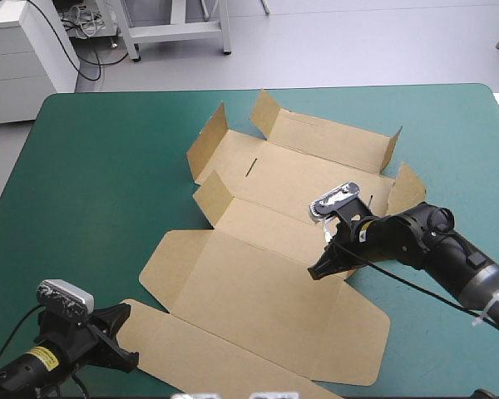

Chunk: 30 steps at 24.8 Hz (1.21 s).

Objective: Fold the box

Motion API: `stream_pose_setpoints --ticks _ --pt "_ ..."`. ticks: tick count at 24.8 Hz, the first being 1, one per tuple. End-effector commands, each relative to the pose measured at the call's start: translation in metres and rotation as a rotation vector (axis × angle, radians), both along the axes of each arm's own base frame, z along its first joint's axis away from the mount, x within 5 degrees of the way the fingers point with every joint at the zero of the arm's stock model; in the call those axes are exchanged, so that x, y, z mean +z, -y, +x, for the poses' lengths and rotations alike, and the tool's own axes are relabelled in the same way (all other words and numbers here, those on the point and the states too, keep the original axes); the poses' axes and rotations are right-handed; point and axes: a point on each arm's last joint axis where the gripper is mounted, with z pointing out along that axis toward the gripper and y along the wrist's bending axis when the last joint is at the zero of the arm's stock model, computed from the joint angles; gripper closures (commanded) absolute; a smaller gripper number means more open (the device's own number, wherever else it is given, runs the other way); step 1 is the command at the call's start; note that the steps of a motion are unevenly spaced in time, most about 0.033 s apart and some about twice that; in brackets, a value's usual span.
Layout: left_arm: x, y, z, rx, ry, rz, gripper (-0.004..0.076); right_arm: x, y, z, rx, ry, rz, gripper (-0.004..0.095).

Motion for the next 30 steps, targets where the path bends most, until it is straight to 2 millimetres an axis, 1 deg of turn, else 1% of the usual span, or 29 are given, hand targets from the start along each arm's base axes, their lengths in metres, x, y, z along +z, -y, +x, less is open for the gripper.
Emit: stream_pose_setpoints --ticks 1,19,22,24,26,27,28,29,30 --pt "0.0119 0.0019 0.0044 0.010 0.060 -0.048 0.0732 0.0163 -0.0009 0.0013 -0.003 0.076 0.045 0.0915" --pt "0.0119 0.0019 0.0044 0.010 0.060 -0.048 0.0732 0.0165 -0.0010 0.0015 0.004 0.083 0.043 0.0913" --pt "0.0119 0.0019 0.0044 0.010 0.060 -0.048 0.0732 0.0165 -0.0010 0.0015 0.002 0.082 0.044 0.0886" --pt "0.0119 0.0019 0.0044 0.010 0.060 -0.048 0.0732 0.0163 -0.0009 0.0013 0.002 0.079 0.043 0.0827" --pt "0.0119 0.0019 0.0044 0.010 0.060 -0.048 0.0732 0.0163 -0.0009 0.0013 0.001 0.078 0.044 0.0740" --pt "0.0119 0.0019 0.0044 0.010 0.060 -0.048 0.0732 0.0163 -0.0009 0.0013 0.001 0.078 0.044 0.0684" --pt "0.0119 0.0019 0.0044 0.010 0.060 -0.048 0.0732 0.0163 -0.0009 0.0013 0.001 0.078 0.044 0.0585" --pt "0.0119 0.0019 0.0044 0.010 0.060 -0.048 0.0732 0.0164 -0.0009 0.0014 0.001 0.080 0.044 0.0533" --pt "0.0119 0.0019 0.0044 0.010 0.060 -0.048 0.0732 0.0165 -0.0009 0.0016 0.001 0.082 0.044 0.0442"
